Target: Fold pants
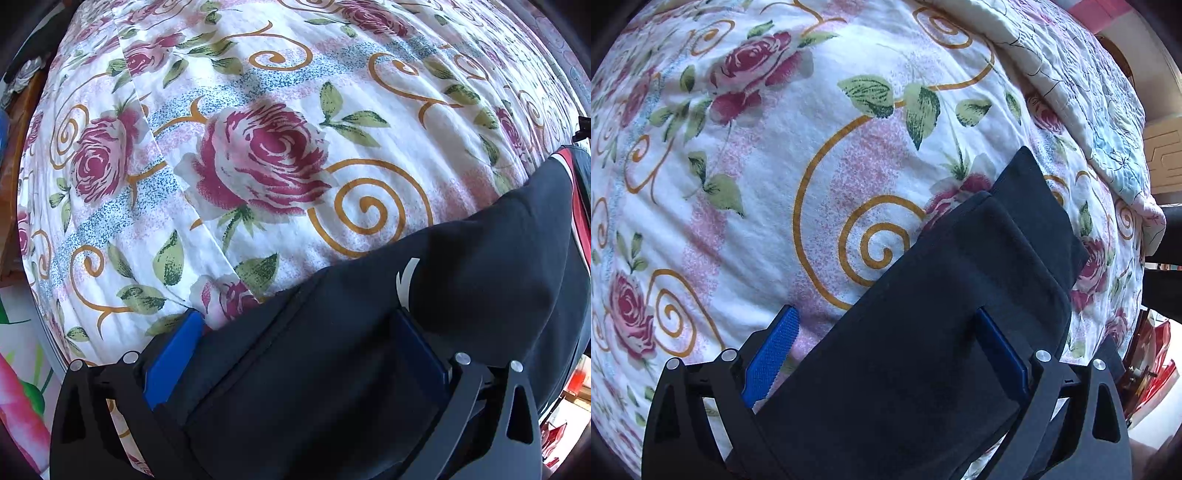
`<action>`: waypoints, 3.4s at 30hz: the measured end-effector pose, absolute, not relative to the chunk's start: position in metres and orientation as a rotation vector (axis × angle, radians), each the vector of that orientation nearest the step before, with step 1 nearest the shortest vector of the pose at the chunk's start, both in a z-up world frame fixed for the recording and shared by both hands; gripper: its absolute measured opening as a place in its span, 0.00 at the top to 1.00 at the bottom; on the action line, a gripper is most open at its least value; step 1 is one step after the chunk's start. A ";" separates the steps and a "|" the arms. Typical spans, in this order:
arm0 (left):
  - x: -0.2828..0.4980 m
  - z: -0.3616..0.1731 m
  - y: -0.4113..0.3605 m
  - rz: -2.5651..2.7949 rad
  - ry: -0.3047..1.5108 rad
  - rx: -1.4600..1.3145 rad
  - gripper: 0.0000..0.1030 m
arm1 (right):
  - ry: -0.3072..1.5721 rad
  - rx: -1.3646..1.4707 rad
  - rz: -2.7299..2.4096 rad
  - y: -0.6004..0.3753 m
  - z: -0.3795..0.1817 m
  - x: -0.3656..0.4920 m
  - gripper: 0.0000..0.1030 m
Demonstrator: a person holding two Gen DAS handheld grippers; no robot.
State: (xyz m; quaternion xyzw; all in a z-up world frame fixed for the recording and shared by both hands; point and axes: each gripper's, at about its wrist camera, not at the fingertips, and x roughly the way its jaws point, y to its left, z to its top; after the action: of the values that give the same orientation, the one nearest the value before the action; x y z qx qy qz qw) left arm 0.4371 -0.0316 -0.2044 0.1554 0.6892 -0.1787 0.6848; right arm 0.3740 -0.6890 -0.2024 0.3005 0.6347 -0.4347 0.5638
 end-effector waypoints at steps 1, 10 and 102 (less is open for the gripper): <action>0.438 -0.205 -0.031 -0.402 1.546 0.347 0.02 | 1.501 0.714 -1.020 -0.688 -0.202 0.372 0.08; 0.441 -0.205 -0.034 -0.396 1.544 0.359 0.02 | 1.491 0.773 -0.956 -0.676 -0.195 0.346 0.49; 0.086 -0.088 0.091 -0.534 1.111 0.386 0.83 | 0.906 0.994 -0.532 -0.576 -0.158 -0.120 0.95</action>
State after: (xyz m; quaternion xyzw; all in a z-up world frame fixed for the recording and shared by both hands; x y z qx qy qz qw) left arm 0.0857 0.0906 -0.0882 0.1797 0.5177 -0.2487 0.7987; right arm -0.1201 -0.5763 -0.1576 0.4549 0.4147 -0.2432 0.7497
